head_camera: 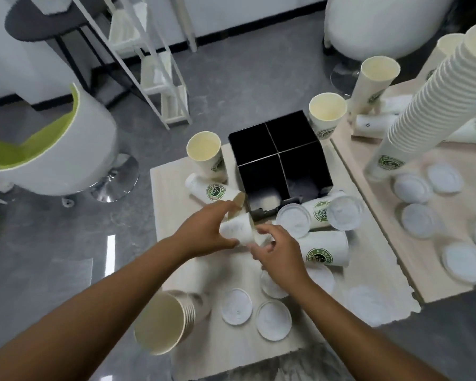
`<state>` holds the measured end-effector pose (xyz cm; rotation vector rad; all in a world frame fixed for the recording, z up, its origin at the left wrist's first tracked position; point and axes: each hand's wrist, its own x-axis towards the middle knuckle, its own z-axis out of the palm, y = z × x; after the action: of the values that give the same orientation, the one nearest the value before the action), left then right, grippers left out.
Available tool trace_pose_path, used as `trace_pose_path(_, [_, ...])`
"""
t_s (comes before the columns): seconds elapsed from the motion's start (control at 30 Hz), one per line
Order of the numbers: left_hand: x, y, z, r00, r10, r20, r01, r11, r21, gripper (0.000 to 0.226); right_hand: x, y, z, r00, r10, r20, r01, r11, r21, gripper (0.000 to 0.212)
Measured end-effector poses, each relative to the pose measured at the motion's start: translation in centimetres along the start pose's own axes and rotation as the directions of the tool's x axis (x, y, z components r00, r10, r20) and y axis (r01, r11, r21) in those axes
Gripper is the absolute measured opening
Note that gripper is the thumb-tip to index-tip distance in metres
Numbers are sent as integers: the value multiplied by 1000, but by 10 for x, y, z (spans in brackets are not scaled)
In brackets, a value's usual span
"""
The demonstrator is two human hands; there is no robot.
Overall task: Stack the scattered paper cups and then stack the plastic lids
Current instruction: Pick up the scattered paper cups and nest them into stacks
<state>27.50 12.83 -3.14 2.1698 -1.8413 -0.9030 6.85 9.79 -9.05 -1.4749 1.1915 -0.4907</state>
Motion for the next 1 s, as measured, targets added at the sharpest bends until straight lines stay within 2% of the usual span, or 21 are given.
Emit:
trace_pose_path(0.17, [26,-13,27,993,-35,117,21,993,113,95,21,11,20,996,78,37,-76,996,-39,15])
trace_pose_path(0.3, [27,-20,30,987,-104,119,94,992,86,81,28,8,24,990,124,71,-124,992,-13,14])
trace_pose_path(0.5, [19,-22,26,983,-143,113,142,990,14,78,30,0,27,981,149,126,-147,989,-20,2])
trace_pose_path(0.63, [2,-18,11,987,-142,77,142,990,10,79,25,-11,27,992,58,116,-45,993,-111,5])
trace_pose_path(0.73, [-22,-15,-11,988,-151,22,151,988,-39,84,17,-28,22,975,-175,137,198,964,-175,7])
trace_pose_path(0.8, [-41,-10,-29,988,-147,-49,142,985,-103,86,7,-48,17,899,-405,168,437,861,-260,4])
trace_pose_path(0.87, [-62,-1,-47,980,-143,-141,118,979,-168,85,-4,-70,13,770,-613,178,632,694,-345,16])
trace_pose_path(0.93, [-86,10,-61,962,-136,-235,83,971,-224,86,-15,-93,9,650,-740,172,740,565,-365,15])
trace_pose_path(1.0, [-109,20,-70,936,-142,-323,48,959,-280,89,-26,-116,6,558,-811,175,808,483,-339,11])
